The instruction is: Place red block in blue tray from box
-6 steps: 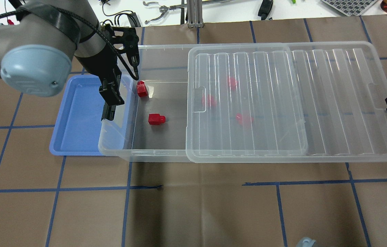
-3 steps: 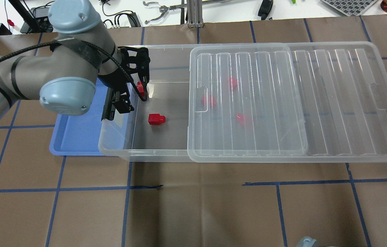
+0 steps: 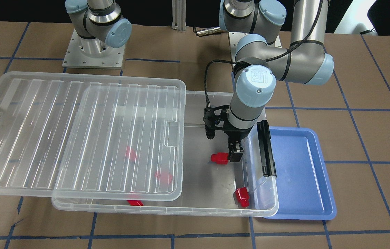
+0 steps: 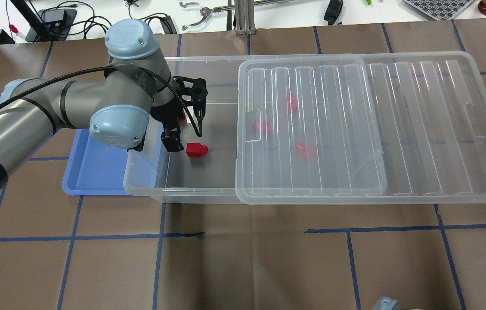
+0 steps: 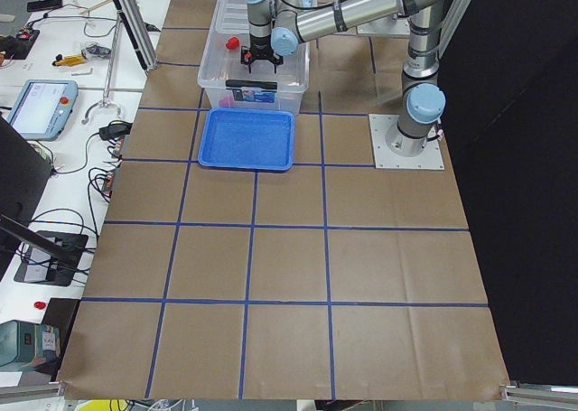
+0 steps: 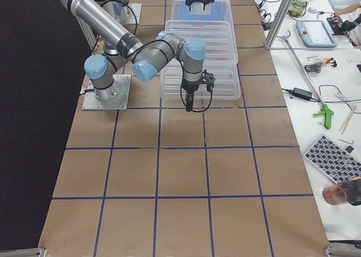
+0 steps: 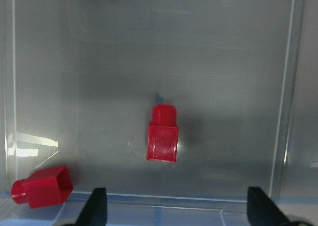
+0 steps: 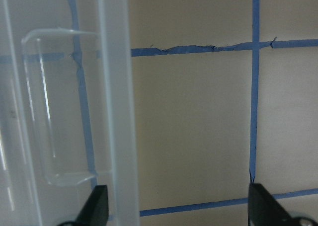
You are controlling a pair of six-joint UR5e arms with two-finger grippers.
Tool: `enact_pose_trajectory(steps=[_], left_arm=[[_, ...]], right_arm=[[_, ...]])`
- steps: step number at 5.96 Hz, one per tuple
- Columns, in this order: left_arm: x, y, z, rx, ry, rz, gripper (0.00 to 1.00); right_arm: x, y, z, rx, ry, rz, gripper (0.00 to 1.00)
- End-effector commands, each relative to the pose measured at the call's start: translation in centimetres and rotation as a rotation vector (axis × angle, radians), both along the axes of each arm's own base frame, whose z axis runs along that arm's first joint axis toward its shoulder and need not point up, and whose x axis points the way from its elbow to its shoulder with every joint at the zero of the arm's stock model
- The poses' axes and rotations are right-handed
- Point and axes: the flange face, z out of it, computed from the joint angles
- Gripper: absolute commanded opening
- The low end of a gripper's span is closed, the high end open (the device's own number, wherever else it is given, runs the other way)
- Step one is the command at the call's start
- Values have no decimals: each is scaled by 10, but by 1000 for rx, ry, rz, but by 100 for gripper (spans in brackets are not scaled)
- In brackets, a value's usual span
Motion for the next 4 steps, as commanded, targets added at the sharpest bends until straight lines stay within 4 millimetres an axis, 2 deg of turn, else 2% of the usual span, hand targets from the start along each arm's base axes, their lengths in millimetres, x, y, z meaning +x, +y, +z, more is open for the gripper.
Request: enact_pose_trajectory(steps=[1,2,3,4], left_arm=[[-6,-5,-34,35,4,16,98],[-5,-1,-42,42,3,16,98],[-4,8,-60,32,4,16,97],[-3,11,-64,30,3,18,96]], right_arm=[[3,4,-3,9,-3,-10,100],[7,10,-3,19,-10,-12,100],[8,12,-1,21,-10,-11,100],[9,13,3,15,-5,-12,100]])
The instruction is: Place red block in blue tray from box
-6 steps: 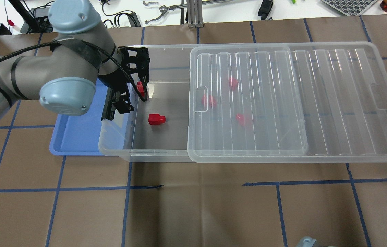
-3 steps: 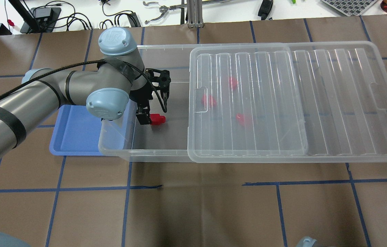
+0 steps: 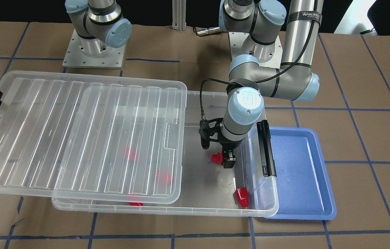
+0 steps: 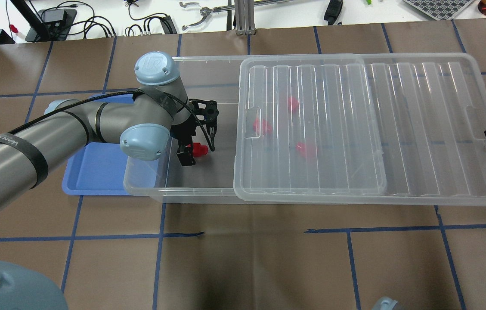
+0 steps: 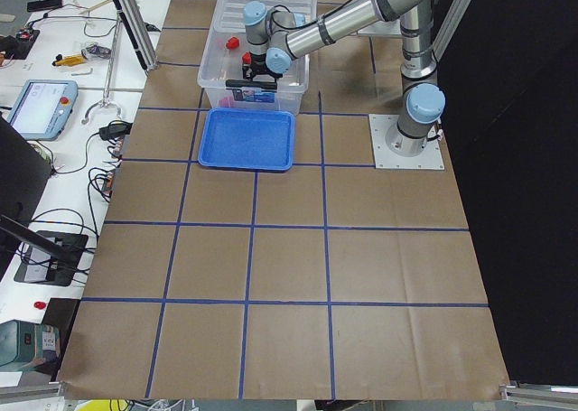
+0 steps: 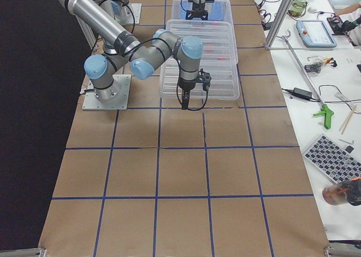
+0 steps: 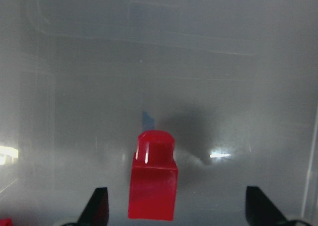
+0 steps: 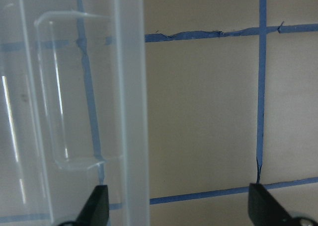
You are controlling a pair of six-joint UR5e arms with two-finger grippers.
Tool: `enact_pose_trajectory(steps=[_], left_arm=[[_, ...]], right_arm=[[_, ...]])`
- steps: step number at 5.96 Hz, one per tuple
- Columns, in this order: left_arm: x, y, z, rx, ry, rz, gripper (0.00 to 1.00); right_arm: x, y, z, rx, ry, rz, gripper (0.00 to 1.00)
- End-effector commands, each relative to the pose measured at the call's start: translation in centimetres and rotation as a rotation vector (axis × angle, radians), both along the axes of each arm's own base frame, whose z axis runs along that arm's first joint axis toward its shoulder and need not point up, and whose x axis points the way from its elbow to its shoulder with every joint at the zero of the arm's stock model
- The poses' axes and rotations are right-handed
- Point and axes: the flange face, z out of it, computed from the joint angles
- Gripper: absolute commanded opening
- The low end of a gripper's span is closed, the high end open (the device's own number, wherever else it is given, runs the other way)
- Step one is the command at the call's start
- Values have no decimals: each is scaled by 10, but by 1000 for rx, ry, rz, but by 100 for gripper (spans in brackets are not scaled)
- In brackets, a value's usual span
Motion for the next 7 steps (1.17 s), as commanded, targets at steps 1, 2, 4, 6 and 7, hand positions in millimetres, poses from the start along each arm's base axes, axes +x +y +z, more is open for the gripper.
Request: enact_pose_trajectory(steps=[1,2,4,6,7], left_arm=[[1,3,-14,0,-1,1,91],[0,1,-21,-9,0,0,79],[-2,0,-13,-37,-6,22,15],[-3,-5,12,-84,10,20,0],[5,-4,49,-127,13,29,0]], right_arm=[[1,1,17,-30,15,1,100],[5,1,28,-51,24,4,100],[6,-9,54,-101,36,5,100],[55,-27,105,-72,5,-27,100],[94,-38,137,-44,-13,-48,100]])
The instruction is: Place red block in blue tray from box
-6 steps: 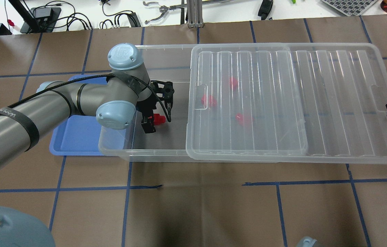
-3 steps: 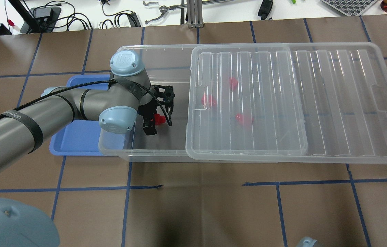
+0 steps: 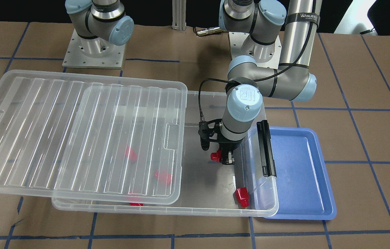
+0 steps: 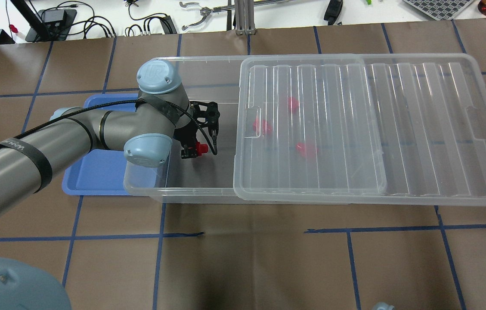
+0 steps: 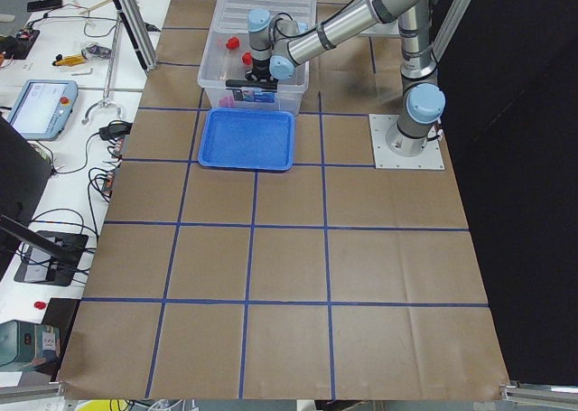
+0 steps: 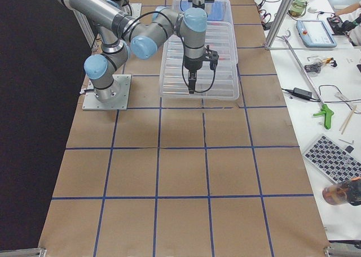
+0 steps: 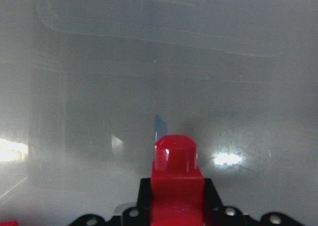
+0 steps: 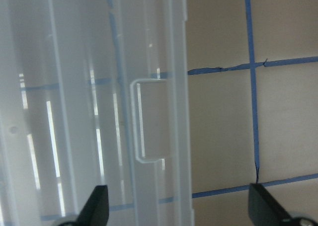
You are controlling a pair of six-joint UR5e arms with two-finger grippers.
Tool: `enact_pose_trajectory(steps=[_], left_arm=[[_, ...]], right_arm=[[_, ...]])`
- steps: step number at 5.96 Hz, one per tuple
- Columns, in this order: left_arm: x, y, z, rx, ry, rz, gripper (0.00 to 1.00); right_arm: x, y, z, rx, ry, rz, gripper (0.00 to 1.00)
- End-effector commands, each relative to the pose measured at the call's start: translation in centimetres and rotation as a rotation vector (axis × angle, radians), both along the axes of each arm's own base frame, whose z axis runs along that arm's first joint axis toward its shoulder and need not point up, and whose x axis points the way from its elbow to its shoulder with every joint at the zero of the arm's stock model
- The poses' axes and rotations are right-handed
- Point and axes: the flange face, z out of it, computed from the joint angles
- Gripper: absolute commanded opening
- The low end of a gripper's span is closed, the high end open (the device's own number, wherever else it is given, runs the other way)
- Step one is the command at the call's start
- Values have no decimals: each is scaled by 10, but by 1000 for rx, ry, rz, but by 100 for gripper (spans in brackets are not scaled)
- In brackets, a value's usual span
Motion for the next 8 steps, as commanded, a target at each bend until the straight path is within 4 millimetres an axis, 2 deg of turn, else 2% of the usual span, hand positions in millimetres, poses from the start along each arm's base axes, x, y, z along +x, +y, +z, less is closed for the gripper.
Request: enact_pose_trajectory(steps=[1,3,4,5,6,7,8], left_arm=[[7,10,62,-30,7,13,0],[13,12,143,6,-3,12,0],[46,6,165,38,-9,0,0],[81,-4,171,26,-11,-38,0],[117,-11,180,-5,-9,35,0],[149,-19,177,-8,-10,81,0],[170,-22,158,-16,-15,54,0]], right_arm=[[79,-14,55,34,-42,-36,100],[161,-12,73,34,-108,-51,100],[200,-9,74,33,-106,-64,100],[230,-5,72,34,-113,-75,100],[242,-5,69,41,-134,-78,100],[242,-4,69,41,-133,-76,100],[242,-4,69,41,-133,-76,100]])
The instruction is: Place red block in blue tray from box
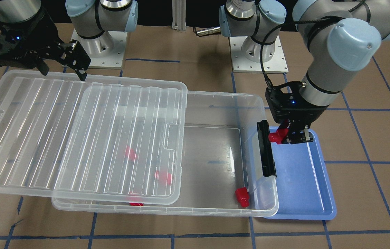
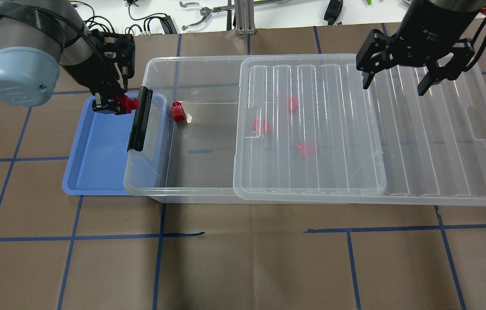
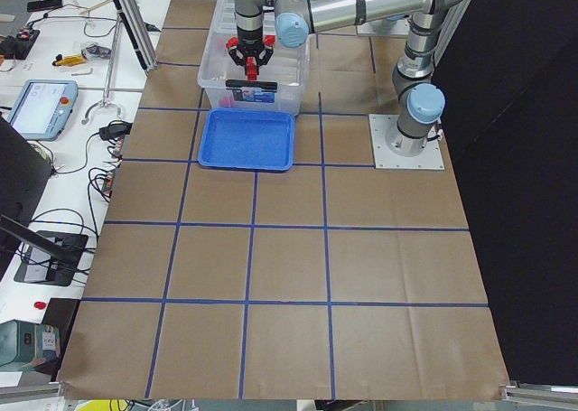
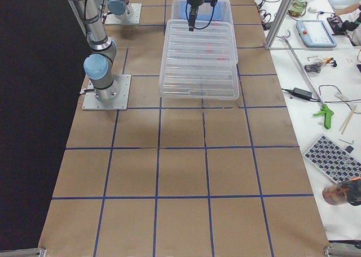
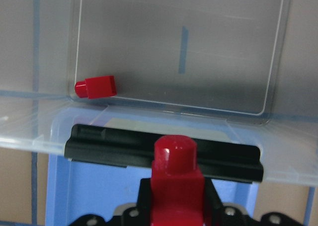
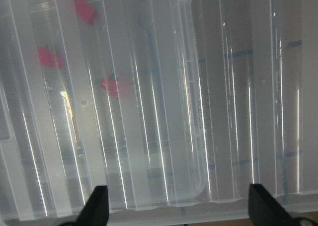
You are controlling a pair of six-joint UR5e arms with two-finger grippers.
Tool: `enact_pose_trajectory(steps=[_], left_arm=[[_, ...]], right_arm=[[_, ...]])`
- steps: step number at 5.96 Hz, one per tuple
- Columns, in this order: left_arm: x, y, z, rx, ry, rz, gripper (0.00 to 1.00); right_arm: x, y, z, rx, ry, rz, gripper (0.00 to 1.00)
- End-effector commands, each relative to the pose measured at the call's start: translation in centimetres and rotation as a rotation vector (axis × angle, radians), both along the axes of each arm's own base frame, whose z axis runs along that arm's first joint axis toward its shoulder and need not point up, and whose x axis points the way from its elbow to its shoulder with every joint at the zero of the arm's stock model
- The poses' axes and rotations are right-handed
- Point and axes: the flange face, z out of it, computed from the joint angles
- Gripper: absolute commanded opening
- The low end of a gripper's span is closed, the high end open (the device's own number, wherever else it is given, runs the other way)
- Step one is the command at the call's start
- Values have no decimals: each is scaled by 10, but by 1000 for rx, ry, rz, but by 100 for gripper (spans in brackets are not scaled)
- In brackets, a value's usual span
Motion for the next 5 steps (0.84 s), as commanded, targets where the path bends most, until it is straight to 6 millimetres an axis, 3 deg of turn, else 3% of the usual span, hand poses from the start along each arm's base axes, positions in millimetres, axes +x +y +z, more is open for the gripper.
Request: enact_pose_trajectory(steps=[1,2,3,4,5], left_arm=[[52,0,-40,-4,-3,-11,0],[65,4,-74,-29,-8,-20,0],[66,2,-108,-35,-9,-27,0],[68,0,-127,-13,-4,-46,1],[68,-3,-140,-3,-6,-45,2]], right_arm=[[2,0,0,-1,-1,0,100],[1,-2,0,-4,2,0,100],[-5,-7,-4,3,0,7,100],[-21,-12,-7,3,8,54,100],[-68,-19,-9,0,3,92,100]])
